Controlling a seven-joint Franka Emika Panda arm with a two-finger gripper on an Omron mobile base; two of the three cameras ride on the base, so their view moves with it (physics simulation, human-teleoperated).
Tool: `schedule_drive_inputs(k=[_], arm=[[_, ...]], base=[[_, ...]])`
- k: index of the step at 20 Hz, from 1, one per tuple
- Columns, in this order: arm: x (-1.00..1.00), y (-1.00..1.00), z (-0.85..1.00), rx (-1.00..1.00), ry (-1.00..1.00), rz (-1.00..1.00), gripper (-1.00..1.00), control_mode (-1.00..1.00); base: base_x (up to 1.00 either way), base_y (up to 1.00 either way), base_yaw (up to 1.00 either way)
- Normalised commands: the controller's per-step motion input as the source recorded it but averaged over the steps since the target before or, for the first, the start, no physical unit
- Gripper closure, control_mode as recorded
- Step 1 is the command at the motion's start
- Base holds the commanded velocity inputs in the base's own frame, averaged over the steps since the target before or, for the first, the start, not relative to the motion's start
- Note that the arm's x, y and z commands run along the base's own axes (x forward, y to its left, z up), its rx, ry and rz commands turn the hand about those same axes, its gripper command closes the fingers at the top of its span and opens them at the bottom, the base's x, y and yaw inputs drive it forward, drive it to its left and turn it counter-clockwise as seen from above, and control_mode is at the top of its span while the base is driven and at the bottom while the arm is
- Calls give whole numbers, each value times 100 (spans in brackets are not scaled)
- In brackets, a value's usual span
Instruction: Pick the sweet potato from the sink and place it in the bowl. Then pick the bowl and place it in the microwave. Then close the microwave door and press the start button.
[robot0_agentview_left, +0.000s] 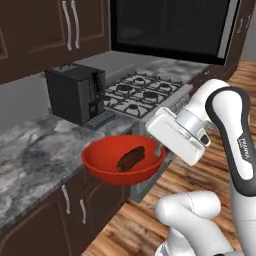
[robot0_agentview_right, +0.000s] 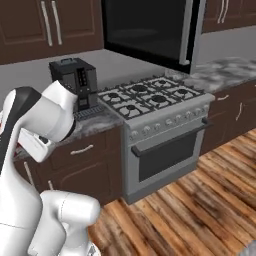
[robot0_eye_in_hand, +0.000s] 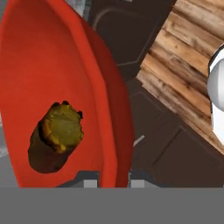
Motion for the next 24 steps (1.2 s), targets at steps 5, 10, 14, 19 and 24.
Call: schedule_drive_inputs(k=[5, 10, 14, 19, 24], arm=[[0, 0, 0, 0, 0, 0, 100, 100], [0, 0, 0, 0, 0, 0, 100, 100], [0, 0, 0, 0, 0, 0, 100, 100], [0, 0, 0, 0, 0, 0, 100, 100], [0, 0, 0, 0, 0, 0, 100, 100]], base=[[-24, 30, -88], [-14, 0, -88], [0, -6, -75], [1, -11, -62], [16, -28, -32]])
